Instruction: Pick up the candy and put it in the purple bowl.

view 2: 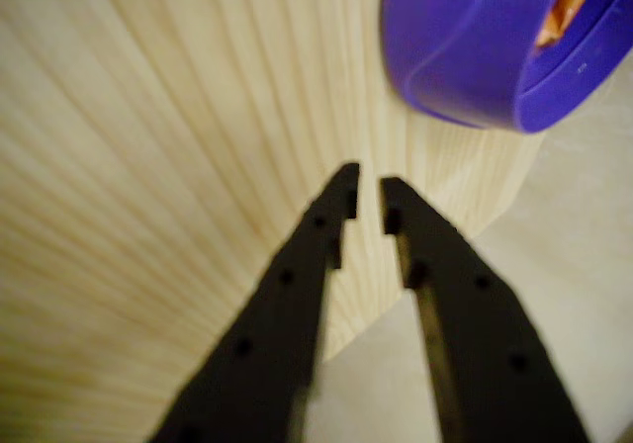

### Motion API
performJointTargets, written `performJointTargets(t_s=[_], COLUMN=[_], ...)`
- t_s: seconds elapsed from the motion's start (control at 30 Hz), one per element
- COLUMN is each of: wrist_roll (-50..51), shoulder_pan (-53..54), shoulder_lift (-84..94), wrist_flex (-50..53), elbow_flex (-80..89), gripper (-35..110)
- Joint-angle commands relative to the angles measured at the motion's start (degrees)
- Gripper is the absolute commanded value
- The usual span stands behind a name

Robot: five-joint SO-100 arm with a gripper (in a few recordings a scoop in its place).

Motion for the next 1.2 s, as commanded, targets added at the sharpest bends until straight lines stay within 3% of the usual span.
performJointTargets(t_s=[0.0, 0.23, 0.53, 0.77, 1.17], wrist_roll=[0.88, -1.23, 2.72, 2.11, -4.48], shoulder_pan=[-1.05, -1.49, -14.33, -29.18, -44.3], shoulder_lift=[1.85, 1.85, -0.26, -40.43, -86.92], wrist_flex=[-0.53, -1.76, 0.79, 2.2, 7.56], elbow_flex=[2.2, 2.46, -10.02, -40.61, -84.64], gripper=[0, 0, 0, 1, 1])
